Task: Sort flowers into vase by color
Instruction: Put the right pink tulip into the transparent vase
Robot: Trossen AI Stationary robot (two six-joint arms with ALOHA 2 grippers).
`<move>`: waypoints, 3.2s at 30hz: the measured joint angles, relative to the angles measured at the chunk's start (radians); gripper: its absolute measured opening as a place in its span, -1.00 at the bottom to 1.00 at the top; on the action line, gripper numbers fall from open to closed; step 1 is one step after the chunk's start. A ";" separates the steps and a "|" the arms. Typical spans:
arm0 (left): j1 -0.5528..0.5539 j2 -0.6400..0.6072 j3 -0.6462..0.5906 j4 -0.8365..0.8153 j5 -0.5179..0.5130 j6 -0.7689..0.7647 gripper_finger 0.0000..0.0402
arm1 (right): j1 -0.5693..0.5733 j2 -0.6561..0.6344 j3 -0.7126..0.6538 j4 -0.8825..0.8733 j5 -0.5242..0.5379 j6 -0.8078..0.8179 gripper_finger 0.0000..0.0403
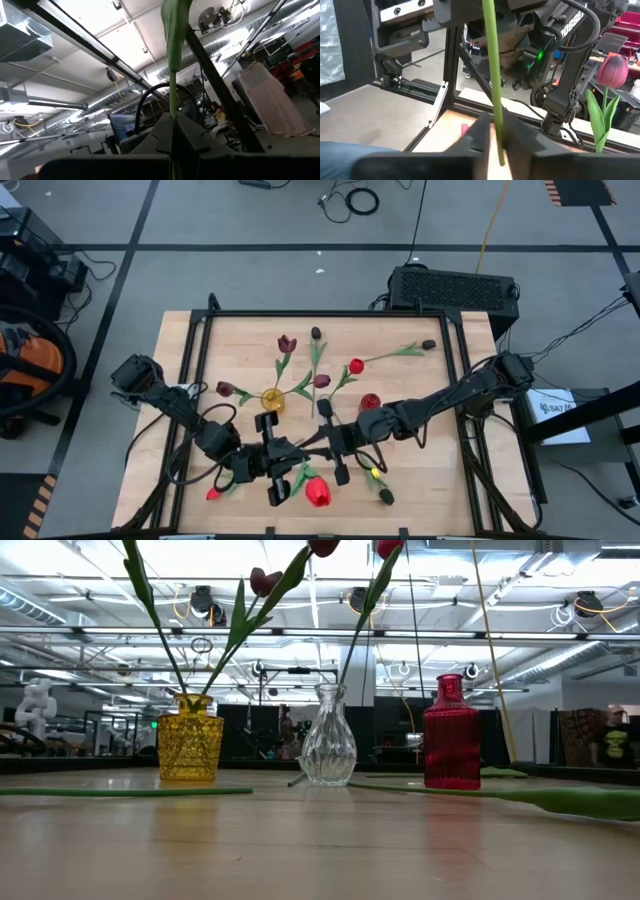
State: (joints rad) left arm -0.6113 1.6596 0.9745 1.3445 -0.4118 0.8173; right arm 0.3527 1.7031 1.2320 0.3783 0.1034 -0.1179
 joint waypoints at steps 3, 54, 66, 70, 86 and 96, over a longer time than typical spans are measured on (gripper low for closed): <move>0.000 0.000 0.000 -0.001 -0.020 0.001 -0.95 | 0.000 0.000 0.000 -0.011 0.000 -0.003 -0.96; -0.056 -0.105 0.164 -0.502 -0.456 -0.306 0.08 | -0.007 -0.121 -0.001 -0.345 0.108 0.054 -0.99; -0.059 -0.105 0.164 -0.502 -0.456 -0.287 -0.24 | -0.013 -0.121 -0.001 -0.357 0.109 0.054 -0.99; -0.059 -0.105 0.164 -0.516 -0.455 -0.284 -0.46 | -0.013 -0.121 -0.001 -0.366 0.109 0.054 -0.99; -0.094 -0.126 0.163 -0.538 -0.491 -0.230 -0.93 | -0.013 -0.121 -0.001 -0.387 0.138 0.080 -0.65; -0.033 -0.126 0.162 -0.634 -0.461 -0.266 -0.96 | -0.011 -0.203 -0.002 -0.657 0.139 0.190 -0.04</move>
State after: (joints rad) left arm -0.6440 1.5341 1.1361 0.7103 -0.8725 0.5517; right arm 0.3414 1.4997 1.2304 -0.2782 0.2421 0.0722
